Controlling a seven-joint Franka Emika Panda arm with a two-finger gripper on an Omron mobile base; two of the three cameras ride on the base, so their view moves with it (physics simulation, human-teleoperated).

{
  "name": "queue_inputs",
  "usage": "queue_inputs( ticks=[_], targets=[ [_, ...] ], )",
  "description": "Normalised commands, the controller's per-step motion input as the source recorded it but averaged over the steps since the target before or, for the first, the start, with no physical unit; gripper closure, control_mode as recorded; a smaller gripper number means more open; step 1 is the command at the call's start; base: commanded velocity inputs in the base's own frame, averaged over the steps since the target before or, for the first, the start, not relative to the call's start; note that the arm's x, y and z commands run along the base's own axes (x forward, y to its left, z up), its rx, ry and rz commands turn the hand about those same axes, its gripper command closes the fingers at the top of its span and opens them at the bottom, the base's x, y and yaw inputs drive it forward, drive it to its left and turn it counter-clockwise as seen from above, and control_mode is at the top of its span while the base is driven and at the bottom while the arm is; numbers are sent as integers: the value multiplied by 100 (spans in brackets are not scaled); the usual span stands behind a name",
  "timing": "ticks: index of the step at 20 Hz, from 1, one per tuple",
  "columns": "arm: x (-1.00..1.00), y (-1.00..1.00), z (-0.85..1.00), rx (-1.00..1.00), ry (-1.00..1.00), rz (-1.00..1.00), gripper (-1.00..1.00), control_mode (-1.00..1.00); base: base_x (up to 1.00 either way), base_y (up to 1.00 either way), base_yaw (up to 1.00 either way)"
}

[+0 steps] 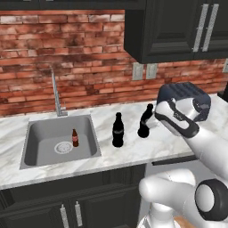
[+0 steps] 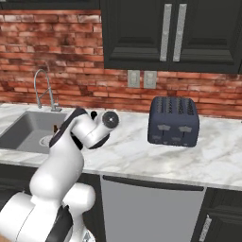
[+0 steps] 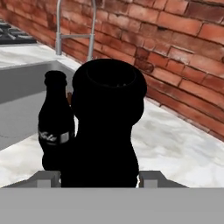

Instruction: Place the large bottle from the dining counter next to the other large bottle outside the sink, and place the small bottle from the dining counter next to the other small bottle inside the sink.

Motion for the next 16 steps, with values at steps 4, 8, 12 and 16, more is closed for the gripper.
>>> queue_inputs(
  ticks=[4, 8, 12, 16],
  targets=[
    [19, 0, -12, 5, 10, 0, 100, -100, 0, 0, 0],
    [17, 0, -15, 0, 11, 0, 100, -100, 0, 0, 0],
    [16, 0, -12, 0, 10, 0, 100, -100, 0, 0, 0],
    [10, 0, -12, 0, 0, 0, 100, -100, 0, 0, 0]
  ],
)
